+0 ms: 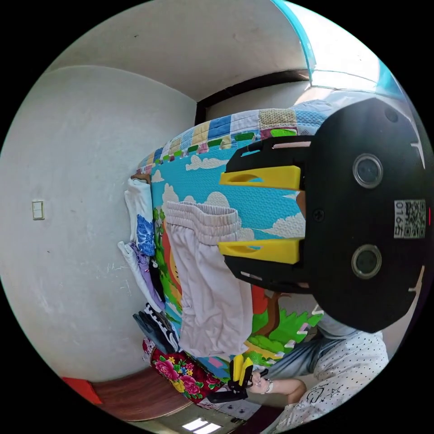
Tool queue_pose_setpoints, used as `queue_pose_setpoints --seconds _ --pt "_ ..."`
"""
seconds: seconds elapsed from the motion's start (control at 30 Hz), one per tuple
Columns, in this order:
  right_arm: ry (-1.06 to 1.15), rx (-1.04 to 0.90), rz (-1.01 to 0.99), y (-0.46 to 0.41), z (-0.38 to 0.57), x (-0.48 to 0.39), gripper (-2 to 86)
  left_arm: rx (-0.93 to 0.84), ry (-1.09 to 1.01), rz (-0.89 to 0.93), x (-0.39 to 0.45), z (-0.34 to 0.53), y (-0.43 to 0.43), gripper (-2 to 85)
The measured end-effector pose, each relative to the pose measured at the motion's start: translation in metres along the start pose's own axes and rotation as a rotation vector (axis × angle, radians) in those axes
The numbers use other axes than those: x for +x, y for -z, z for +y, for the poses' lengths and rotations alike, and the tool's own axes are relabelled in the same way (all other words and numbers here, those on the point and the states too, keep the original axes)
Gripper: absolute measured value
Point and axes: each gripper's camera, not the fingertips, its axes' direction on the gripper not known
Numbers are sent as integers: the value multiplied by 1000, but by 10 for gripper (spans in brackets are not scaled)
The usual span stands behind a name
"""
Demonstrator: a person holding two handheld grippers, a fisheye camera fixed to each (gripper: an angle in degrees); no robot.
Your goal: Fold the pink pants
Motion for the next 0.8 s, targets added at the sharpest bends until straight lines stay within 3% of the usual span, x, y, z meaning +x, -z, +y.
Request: queue_pose_setpoints --seconds 0.17,0.33,0.43,0.57,0.8 --pt "3 -4 -44 -2 5 -7 155 62 72 -46 -5 7 -31 5" --pt "56 11 93 12 12 -24 33 88 -62 -100 18 34 -35 -8" --pt "85 87 46 44 30 -29 13 87 -99 -121 27 58 -43 -9" --pt "76 -31 63 45 62 -23 9 43 -113 -123 39 87 -89 -9" --pt "-227 59 36 77 102 -8 32 128 -99 -159 75 132 -143 -2"
